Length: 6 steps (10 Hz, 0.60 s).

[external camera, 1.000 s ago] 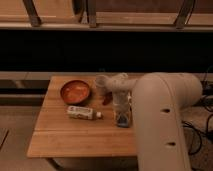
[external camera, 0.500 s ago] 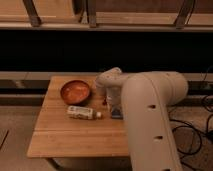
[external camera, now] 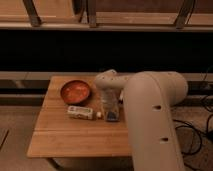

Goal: Wipe the white sponge on the table

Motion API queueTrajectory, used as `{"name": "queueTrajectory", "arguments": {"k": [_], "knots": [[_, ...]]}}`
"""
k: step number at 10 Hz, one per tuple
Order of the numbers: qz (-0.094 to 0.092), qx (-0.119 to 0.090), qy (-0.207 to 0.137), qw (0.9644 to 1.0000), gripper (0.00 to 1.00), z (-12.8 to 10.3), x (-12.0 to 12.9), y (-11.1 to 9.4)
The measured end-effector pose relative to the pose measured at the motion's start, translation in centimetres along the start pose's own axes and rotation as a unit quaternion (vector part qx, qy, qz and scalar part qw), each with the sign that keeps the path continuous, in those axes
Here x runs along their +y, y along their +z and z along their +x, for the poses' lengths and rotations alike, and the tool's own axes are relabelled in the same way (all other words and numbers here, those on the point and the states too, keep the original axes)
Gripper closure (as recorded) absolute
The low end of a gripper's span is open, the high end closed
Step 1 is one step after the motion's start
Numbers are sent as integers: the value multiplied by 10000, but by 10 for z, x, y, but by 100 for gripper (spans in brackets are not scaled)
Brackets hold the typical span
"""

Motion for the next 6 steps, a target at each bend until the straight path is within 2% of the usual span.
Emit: {"name": "queueTrajectory", "arguments": {"k": [2,3,6], "knots": [[-11,238,245,9994,100,30,-15,7],[22,302,356,9989,100,38,-24,10],[137,344,775,9963,100,42,-63,15]]}}
